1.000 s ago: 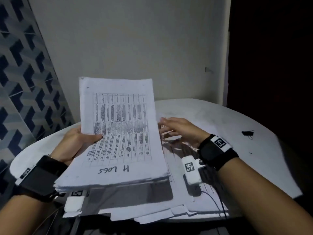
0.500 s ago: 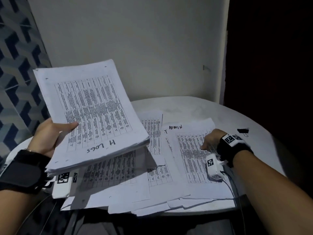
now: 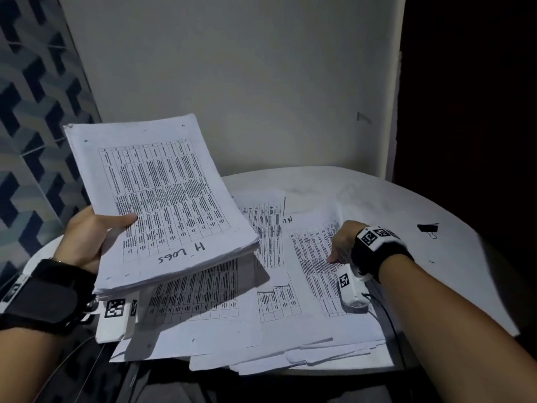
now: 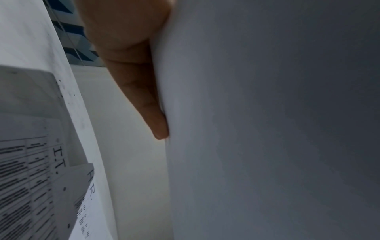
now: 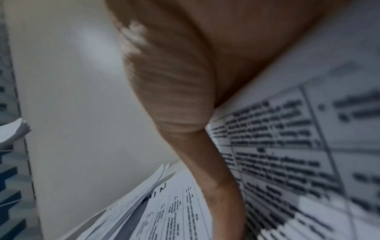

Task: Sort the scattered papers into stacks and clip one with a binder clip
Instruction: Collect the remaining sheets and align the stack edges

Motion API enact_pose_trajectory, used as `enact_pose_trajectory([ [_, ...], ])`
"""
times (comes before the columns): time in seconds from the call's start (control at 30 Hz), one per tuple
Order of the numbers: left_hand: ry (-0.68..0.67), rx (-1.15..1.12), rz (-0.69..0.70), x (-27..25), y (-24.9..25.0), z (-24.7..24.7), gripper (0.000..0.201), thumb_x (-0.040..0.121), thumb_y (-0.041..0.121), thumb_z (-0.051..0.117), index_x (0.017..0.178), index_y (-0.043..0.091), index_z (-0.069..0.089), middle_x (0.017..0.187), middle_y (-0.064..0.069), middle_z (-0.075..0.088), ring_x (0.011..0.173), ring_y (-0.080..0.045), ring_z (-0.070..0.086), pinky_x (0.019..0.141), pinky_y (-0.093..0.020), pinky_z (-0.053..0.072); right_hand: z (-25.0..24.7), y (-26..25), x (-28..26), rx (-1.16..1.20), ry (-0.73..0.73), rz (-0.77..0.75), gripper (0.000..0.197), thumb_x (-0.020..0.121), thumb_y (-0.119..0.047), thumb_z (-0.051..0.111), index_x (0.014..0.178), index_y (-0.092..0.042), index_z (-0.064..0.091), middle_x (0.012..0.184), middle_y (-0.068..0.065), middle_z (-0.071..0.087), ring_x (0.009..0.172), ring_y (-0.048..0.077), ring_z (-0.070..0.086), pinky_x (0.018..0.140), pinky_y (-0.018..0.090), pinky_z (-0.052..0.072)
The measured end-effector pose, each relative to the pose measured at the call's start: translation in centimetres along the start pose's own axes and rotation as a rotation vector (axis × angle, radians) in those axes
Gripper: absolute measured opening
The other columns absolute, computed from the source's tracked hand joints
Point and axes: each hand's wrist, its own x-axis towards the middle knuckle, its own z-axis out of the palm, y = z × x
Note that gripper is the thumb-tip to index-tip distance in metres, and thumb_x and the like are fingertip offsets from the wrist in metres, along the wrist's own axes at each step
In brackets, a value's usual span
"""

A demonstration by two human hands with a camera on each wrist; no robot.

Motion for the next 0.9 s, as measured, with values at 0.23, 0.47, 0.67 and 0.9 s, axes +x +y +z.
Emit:
enact_pose_trajectory([
  [0.23, 0.005, -0.045, 0.019, 0.0, 0.2, -0.3, 0.048, 0.09, -0.013, 0.056, 0.133, 0.008, 0.062, 0.118, -0.008, 0.072, 0.085, -0.013, 0.077, 0.062, -0.021, 0.06, 0.2, -0.3, 0.3, 0.037, 0.004, 0.054, 0.031, 0.075, -0.018, 0.089, 0.091, 0.0, 0.068, 0.104, 0.01, 0.064, 0.087, 0.027, 0.059, 0.081, 0.031, 0.053],
  [0.47, 0.068, -0.105, 0.002, 0.5, 0.0, -1.0, 0.052, 0.089, -0.013, 0.06, 0.136, 0.01, 0.06, 0.126, -0.003, 0.069, 0.109, -0.013, 0.068, 0.073, -0.012, 0.056, -2.1, 0.9, 1.2, 0.196, 0.207, 0.011, 0.038, 0.084, -0.024, 0.081, 0.063, -0.008, 0.055, 0.087, 0.011, 0.065, 0.081, 0.025, 0.061, 0.071, 0.027, 0.046],
  [0.67, 0.111, -0.099, 0.039, 0.5, 0.4, -1.6, 0.049, 0.09, -0.014, 0.058, 0.132, 0.011, 0.061, 0.109, 0.009, 0.069, 0.094, -0.002, 0.066, 0.064, -0.008, 0.055, -8.5, 2.7, 1.1, 0.565, 0.508, -0.026, 0.028, 0.061, -0.011, 0.077, 0.083, 0.004, 0.067, 0.086, 0.02, 0.072, 0.074, 0.035, 0.07, 0.06, 0.04, 0.058],
  [0.9, 0.235, -0.148, 0.084, 4.4, 1.2, -6.8, 0.039, 0.077, -0.002, 0.072, 0.111, 0.016, 0.075, 0.104, 0.001, 0.078, 0.11, -0.02, 0.071, 0.072, -0.024, 0.062, -15.2, -0.9, -2.6, 1.072, 0.153, -0.314, 0.049, 0.058, -0.01, 0.094, 0.1, 0.001, 0.07, 0.089, 0.01, 0.073, 0.088, 0.016, 0.071, 0.086, 0.028, 0.057],
])
